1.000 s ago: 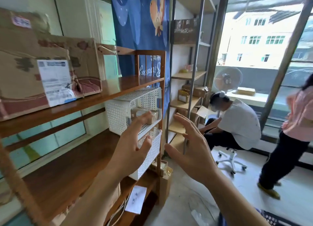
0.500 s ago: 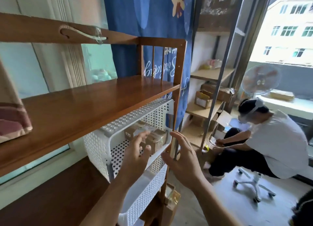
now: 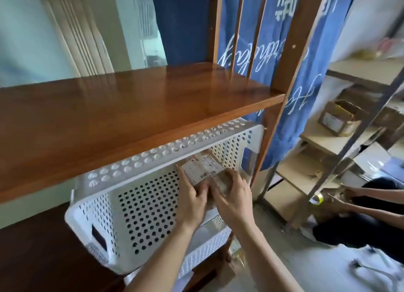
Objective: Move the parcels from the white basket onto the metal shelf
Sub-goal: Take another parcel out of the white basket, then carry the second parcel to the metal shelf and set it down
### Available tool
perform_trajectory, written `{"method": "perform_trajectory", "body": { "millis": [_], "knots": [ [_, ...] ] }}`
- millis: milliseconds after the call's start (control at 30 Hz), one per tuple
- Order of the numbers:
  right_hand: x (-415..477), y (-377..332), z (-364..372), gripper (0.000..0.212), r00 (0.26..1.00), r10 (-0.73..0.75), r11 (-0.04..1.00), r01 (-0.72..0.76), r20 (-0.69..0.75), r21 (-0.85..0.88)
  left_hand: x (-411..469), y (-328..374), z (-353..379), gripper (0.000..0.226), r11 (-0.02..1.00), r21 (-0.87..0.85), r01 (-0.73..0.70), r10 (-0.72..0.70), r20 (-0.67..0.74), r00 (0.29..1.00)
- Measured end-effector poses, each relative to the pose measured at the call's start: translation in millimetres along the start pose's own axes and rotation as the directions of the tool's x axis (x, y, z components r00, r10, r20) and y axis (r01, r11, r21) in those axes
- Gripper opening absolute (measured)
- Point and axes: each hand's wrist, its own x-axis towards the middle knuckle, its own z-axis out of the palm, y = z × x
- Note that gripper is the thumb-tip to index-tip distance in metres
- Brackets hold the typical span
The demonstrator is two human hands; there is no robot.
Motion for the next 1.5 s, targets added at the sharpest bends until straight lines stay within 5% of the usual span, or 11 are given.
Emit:
{"method": "perform_trajectory", "body": {
  "millis": [100, 233, 467, 633, 800, 967, 1133, 1200, 1300, 1500],
  "knots": [
    [-17.8, -6.1, -11.3, 0.059, 0.998, -0.022, 0.997, 0.027, -0.065, 0.077, -24.8, -0.8, -1.2, 0.073, 0.996, -0.086, 0.023, -0.027, -0.043, 0.999],
    [-59.0, -16.6, -35.8, 0.054, 0.98, -0.042, 0.98, 0.078, -0.194, 0.185, -58.3, 12.3, -17.1, 0.09, 0.994, -0.106, -0.002, -0.006, -0.081, 0.997],
    [-167.8, -36.5, -79.9, 0.044, 0.921, 0.064, 0.855, 0.148, -0.384, 0.497, -144.4, 24.2, -81.5, 0.126, 0.912, -0.41, -0.014, 0.078, 0.139, 0.987],
    [-238.1, -75.4, -121.4, 0.043, 0.89, 0.075, 0.751, 0.246, -0.449, 0.613, -197.7, 40.2, -137.8, 0.092, 0.852, -0.521, 0.052, 0.058, 0.194, 0.979],
    [-279.2, -119.0, -135.3, 0.04, 0.901, 0.072, 0.676, 0.27, -0.427, 0.685, -249.7, 66.5, -185.8, 0.049, 0.848, -0.528, -0.037, 0.205, 0.263, 0.943],
    [-312.9, -165.5, -115.0, 0.009, 0.948, -0.023, 0.645, 0.257, -0.317, 0.72, -293.6, 74.1, -244.0, 0.04, 0.829, -0.533, -0.168, 0.231, 0.053, 0.972],
    [-339.5, -201.4, -70.4, 0.053, 0.951, -0.309, 0.441, 0.167, -0.026, 0.882, -334.5, 82.5, -323.2, 0.044, 0.839, -0.48, -0.257, 0.213, -0.146, 0.966],
    [-350.0, -221.6, -47.6, 0.064, 0.918, -0.394, 0.431, 0.131, 0.055, 0.893, -350.2, 87.7, -363.2, 0.046, 0.843, -0.423, -0.332, 0.271, -0.2, 0.942],
    [-378.0, -262.1, -9.5, 0.053, 0.863, -0.487, 0.394, 0.08, 0.134, 0.916, -381.2, 87.6, -427.8, 0.039, 0.856, -0.288, -0.43, 0.34, -0.314, 0.886],
    [-461.3, -355.1, 68.1, 0.053, 0.749, -0.626, 0.309, -0.017, 0.217, 0.951, -472.7, 85.6, -555.6, 0.025, 0.835, -0.054, -0.548, 0.43, -0.558, 0.71]
  ]
}}
